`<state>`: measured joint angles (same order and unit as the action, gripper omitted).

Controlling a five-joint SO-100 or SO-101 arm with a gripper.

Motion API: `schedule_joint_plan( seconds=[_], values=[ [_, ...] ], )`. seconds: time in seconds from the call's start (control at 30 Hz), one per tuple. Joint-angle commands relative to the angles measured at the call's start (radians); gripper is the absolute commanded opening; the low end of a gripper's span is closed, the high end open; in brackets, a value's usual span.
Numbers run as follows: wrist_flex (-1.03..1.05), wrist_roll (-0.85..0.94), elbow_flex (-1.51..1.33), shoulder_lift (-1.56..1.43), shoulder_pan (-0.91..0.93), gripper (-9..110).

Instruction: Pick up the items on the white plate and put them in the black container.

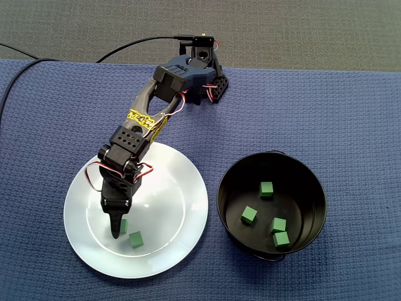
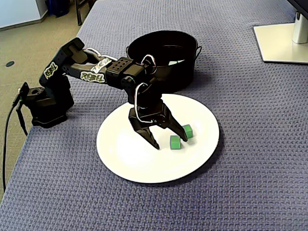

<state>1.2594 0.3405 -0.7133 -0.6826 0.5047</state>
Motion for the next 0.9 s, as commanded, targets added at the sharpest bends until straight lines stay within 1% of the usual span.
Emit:
schedule_joint_plan(
  seconds=[0.0, 0.23, 0.33, 0.5, 0.87],
  values=[
    [-0.017, -0.003, 0.054, -0.018, 0.002, 24],
    [-0.014, -0.014, 0.057, -0.017, 0.003, 18],
    [-0.014, -0.029, 0.061, -0.018, 0.008, 17],
    [-0.009, -0.038, 0.067, -0.018, 0.011, 11],
    [-0.005, -0.057, 0.064, -0.025, 0.014, 5]
  ],
)
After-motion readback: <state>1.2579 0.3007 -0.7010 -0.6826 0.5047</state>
